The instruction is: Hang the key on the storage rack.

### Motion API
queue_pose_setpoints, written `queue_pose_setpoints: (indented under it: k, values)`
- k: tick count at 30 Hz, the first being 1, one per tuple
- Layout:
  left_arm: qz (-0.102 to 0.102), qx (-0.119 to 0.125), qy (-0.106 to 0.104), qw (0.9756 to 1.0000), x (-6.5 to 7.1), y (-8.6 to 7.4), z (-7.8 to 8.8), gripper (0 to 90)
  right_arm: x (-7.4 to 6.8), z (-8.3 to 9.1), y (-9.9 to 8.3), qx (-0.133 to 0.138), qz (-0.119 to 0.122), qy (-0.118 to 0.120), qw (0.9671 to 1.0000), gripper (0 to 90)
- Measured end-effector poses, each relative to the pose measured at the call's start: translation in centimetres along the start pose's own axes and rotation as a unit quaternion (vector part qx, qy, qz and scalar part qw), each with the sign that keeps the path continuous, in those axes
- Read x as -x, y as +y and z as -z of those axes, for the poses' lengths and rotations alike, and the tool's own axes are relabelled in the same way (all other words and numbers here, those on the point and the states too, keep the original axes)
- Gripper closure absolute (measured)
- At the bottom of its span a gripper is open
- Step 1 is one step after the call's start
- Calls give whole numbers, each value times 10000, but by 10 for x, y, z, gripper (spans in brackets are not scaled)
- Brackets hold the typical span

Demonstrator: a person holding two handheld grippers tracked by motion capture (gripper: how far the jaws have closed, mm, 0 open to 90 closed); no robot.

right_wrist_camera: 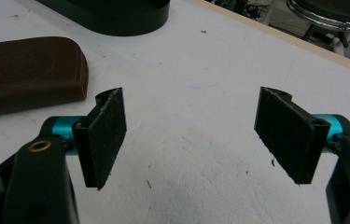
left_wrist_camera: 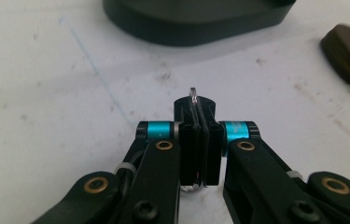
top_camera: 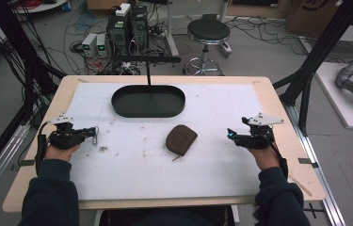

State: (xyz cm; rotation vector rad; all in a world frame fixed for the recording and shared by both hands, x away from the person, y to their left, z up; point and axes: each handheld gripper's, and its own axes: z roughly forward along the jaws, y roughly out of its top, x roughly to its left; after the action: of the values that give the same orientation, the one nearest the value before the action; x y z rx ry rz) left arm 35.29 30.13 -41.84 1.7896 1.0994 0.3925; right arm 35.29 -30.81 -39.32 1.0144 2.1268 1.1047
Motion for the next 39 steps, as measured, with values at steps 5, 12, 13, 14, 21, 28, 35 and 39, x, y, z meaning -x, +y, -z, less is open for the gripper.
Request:
queue_pose_setpoints:
  k: [5,12,13,14,21,28,35,39]
  values:
    - [-254,716,-340,9965,2,20,-3,881,1,-1,0,9,-28,19,10000,254]
    - [-614,985,-512,9919,0,64,-24,881,4,-3,0,10,-88,35,10000,254]
    - [-626,1001,-544,9915,-1,71,-27,881,4,-3,0,17,-91,42,9999,254]
    - [-669,1030,-550,9909,-2,78,-30,881,5,-3,0,23,-66,40,10000,254]
    - [-871,997,-569,9896,-11,126,-52,880,6,-1,0,75,-140,86,9998,254]
    - [-1053,847,-422,9899,-17,164,-73,880,8,-2,0,78,-158,126,9998,254]
    - [-1043,791,-363,9907,-24,184,-81,879,11,-1,-2,90,-223,152,9996,254]
    - [-988,762,-324,9917,-29,188,-85,879,11,-2,-2,92,-227,172,9996,254]
